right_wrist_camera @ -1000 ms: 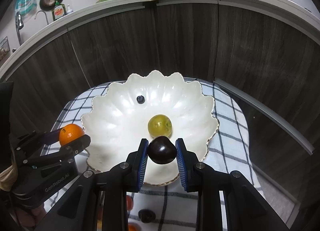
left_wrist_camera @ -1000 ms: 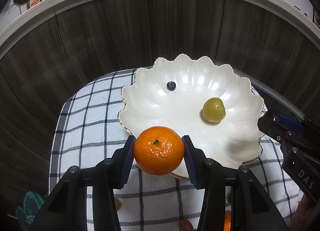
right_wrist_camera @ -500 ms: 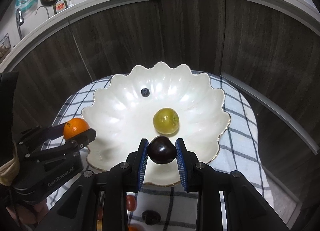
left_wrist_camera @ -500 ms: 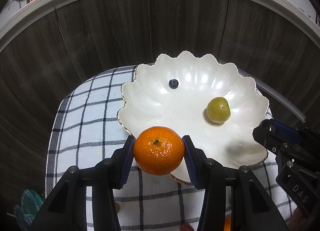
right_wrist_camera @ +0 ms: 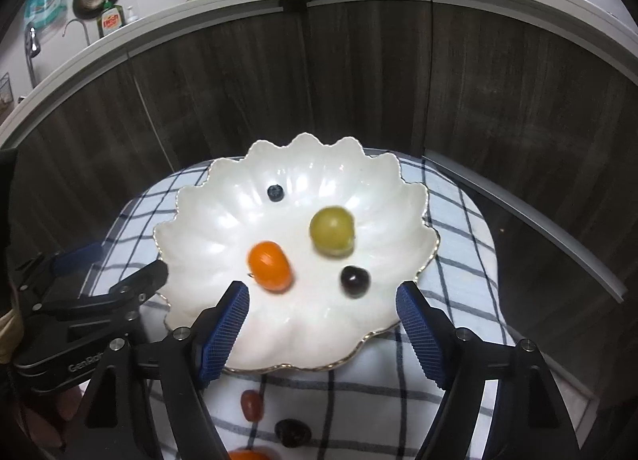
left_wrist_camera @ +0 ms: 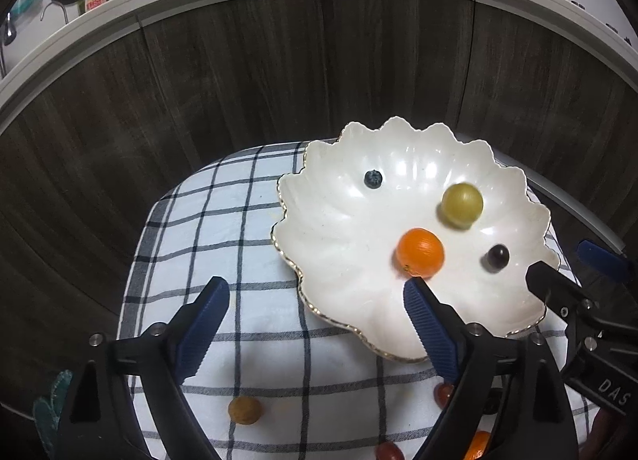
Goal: Organize fruits
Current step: 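Open the left tool to drop the mandarin while the right tool drops the plum into the bowl, then move both open tools back from the bowl toward the remaining fruits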
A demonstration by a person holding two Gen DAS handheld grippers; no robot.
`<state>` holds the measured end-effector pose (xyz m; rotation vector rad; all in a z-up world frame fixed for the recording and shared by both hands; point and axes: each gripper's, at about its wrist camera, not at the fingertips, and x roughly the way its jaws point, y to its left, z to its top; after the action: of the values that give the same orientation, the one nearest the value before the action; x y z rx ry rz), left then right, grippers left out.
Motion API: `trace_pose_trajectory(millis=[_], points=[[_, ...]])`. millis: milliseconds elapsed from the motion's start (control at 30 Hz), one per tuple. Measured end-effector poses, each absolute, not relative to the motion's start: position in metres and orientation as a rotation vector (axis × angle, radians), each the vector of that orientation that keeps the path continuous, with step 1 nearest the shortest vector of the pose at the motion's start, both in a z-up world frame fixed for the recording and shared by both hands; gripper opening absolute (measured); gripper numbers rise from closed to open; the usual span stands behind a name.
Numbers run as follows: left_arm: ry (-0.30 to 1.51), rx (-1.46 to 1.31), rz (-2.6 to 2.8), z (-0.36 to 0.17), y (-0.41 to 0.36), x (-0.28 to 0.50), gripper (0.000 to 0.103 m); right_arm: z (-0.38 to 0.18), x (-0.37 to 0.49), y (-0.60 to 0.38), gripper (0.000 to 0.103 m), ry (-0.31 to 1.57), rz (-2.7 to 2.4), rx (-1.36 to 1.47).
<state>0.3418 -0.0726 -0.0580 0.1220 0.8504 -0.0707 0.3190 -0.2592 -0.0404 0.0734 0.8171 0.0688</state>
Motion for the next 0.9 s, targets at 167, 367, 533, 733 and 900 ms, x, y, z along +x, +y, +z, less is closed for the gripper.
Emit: trace_pose_trajectory(millis=[167, 367, 533, 733, 900], points=[[0.846, 0.119, -0.072, -0.053, -0.073, 0.335, 0.092, -0.037, 0.314, -0.262, 0.077, 0.811, 0.061, 0.069], [0.828, 0.117, -0.072, -0.043, -0.074, 0.327, 0.092, -0.028, 0.305, -0.264, 0.077, 0.785, 0.053, 0.065], [0.815, 0.116, -0.075, -0.035, -0.074, 0.319, 0.092, -0.022, 0.298, -0.266, 0.077, 0.772, 0.049, 0.065], [0.801, 0.12, -0.067, -0.028, -0.074, 0.31, 0.092, -0.016, 0.288, -0.268, 0.077, 0.757, 0.044, 0.064], [0.789, 0.117, -0.067, -0.023, -0.074, 0.301, 0.092, -0.011, 0.28, -0.269, 0.077, 0.744, 0.042, 0.058]])
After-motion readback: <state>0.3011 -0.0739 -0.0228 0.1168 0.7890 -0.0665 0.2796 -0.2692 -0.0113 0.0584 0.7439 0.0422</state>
